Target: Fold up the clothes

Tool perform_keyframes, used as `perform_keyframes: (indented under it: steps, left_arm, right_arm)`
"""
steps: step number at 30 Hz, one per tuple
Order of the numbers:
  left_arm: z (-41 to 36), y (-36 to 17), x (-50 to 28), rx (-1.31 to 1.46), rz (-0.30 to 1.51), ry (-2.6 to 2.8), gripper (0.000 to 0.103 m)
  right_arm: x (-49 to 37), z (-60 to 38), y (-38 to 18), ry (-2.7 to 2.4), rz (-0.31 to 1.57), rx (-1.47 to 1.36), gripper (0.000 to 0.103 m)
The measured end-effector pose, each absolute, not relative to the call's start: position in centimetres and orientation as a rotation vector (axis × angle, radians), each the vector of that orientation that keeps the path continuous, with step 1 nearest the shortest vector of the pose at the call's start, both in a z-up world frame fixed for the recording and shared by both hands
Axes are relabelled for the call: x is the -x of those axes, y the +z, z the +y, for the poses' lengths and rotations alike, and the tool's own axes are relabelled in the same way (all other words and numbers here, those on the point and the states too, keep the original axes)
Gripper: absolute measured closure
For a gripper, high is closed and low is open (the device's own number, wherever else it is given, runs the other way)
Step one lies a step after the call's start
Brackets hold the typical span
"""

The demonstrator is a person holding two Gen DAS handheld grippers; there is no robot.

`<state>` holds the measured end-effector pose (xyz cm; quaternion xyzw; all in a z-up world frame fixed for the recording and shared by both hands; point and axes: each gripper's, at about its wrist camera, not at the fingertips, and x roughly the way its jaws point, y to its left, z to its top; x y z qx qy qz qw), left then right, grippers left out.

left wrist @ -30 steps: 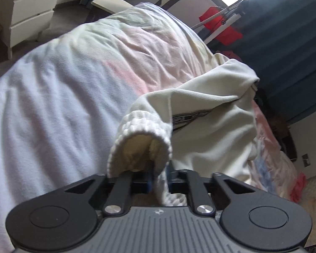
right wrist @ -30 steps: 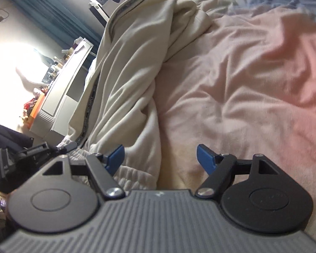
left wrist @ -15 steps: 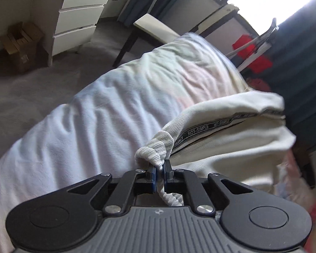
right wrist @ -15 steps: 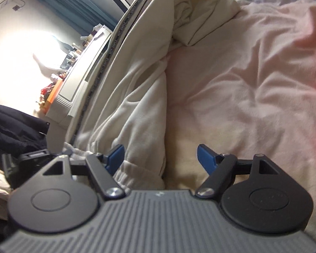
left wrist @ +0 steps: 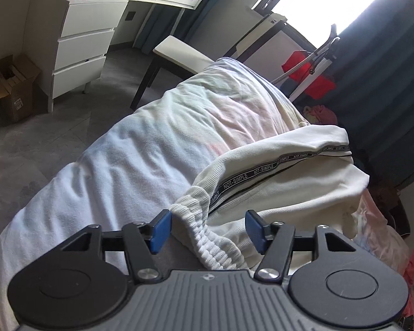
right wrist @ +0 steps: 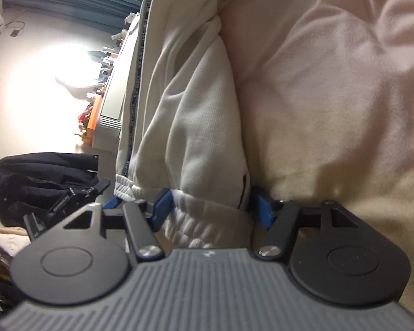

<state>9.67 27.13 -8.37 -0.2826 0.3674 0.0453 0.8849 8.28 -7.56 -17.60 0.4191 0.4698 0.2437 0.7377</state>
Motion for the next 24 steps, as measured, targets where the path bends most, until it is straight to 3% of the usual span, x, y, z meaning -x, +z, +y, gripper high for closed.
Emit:
perform_keyframes:
  steps: [3, 6, 9, 11, 16, 24]
  left_arm:
    - [26.4, -8.6, -10.9, 0.497, 0.771, 0.109, 0.034]
    - [25.8, -9.3, -11.9, 0.430, 0.791, 0.097, 0.038]
    - [25.1, -9.9, -12.5, 0.373, 0.819, 0.076, 0.046]
    - [24.8, -9.7, -12.4, 0.334, 0.806, 0.103, 0.062]
    - [26.1, -8.2, -13.0, 0.427, 0.737, 0.115, 0.085]
    - [27.6, 2.7, -20.9, 0.310, 0.550, 0.111, 0.087]
  right_arm:
    - [-8.0, -7.2, -16.8, 0.561, 1.006, -0.885, 0.065]
    - [-7.8, -6.9, -15.7, 0.585, 0.968, -0.840, 0.071]
    - [-7.7, -6.9, -15.0, 0.599, 0.941, -0.819, 0.074]
    - [-7.6, -7.0, -14.8, 0.599, 0.933, -0.823, 0.075]
    - [-6.8, -7.2, -15.0, 0.578, 0.927, -0.892, 0.076]
    - [-7.2, -1.5, -11.6, 0.637, 0.803, -0.977, 0.077]
